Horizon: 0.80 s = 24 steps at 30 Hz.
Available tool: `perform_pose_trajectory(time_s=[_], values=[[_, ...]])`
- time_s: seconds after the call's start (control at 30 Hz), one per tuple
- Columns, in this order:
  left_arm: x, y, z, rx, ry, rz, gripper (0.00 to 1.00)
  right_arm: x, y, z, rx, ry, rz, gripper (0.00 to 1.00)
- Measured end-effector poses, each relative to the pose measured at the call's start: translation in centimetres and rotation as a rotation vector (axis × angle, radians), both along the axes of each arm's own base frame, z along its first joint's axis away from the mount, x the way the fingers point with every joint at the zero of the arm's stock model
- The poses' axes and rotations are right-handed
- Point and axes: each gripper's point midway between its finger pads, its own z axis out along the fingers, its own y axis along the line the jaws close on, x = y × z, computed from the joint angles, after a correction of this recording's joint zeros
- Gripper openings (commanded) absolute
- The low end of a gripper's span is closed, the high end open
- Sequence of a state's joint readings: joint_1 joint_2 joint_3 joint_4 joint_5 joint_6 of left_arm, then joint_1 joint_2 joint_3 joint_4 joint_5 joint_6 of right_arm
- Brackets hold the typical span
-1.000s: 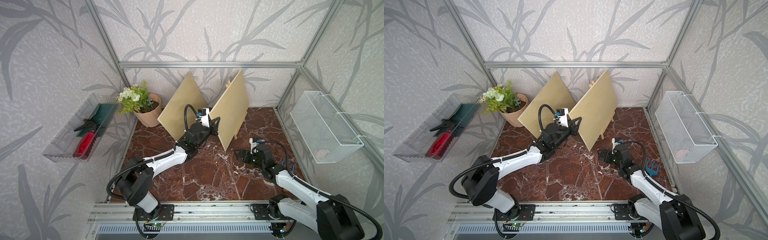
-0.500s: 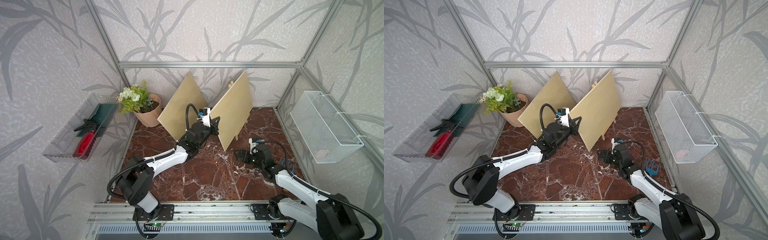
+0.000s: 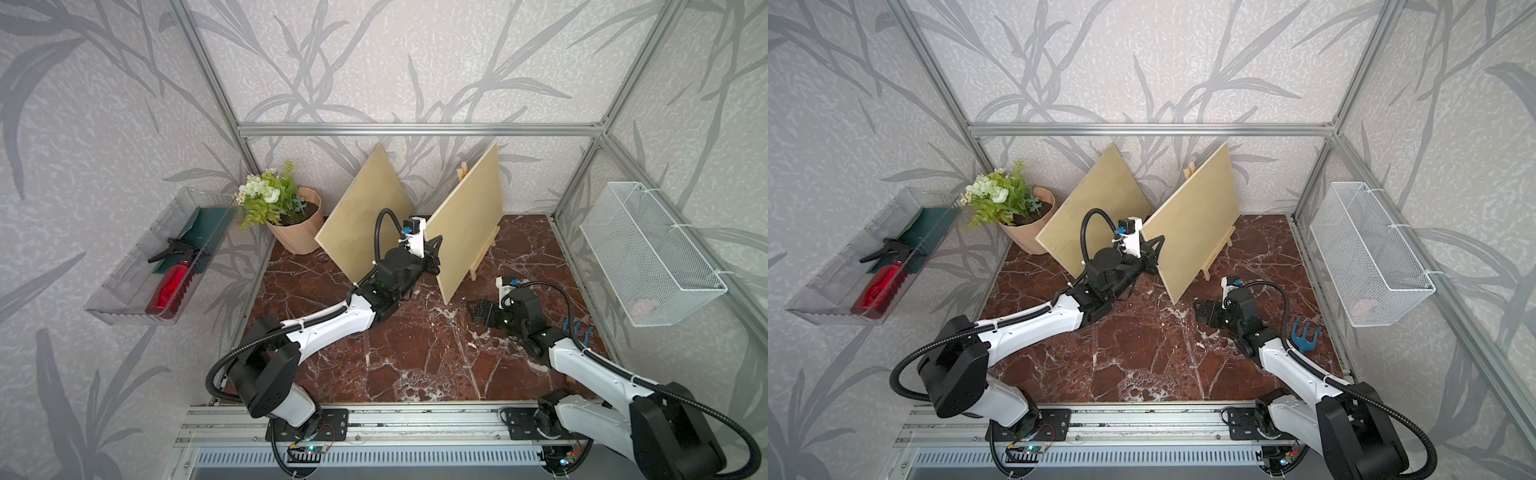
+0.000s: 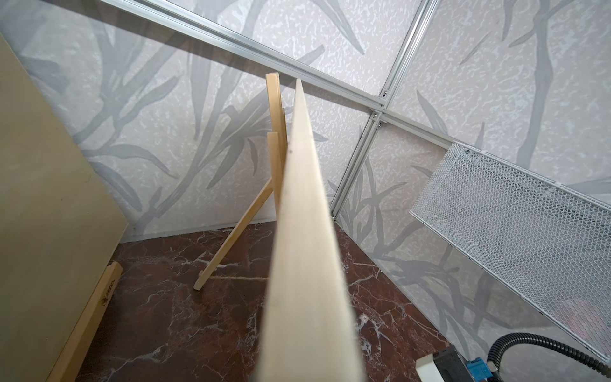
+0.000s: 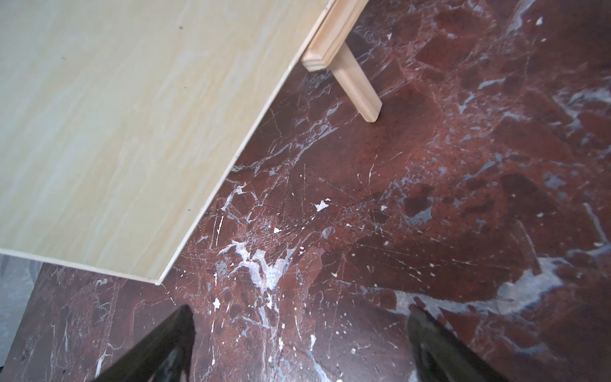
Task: Disassemble the easel
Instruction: Pick up the drawing board from the easel.
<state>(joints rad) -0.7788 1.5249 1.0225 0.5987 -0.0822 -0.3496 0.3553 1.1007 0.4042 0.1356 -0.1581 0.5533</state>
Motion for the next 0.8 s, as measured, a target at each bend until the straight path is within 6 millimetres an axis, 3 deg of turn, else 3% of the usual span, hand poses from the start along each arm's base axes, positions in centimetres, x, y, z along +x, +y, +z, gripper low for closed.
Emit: perform_pose_trajectory(time_s=[0.43,0.8], values=[[-0.7,0.5,2.6,-0.019,-0.006,0.006,0.0,0.2,0.2,0.4,0.001,-0.013,0.007,0.99],[-2.4,0.0,6.8,-0.09,-0.034,-0.053,0.0,0.2,0.3,0.5,0.001,-0.017,0.01,0.99]])
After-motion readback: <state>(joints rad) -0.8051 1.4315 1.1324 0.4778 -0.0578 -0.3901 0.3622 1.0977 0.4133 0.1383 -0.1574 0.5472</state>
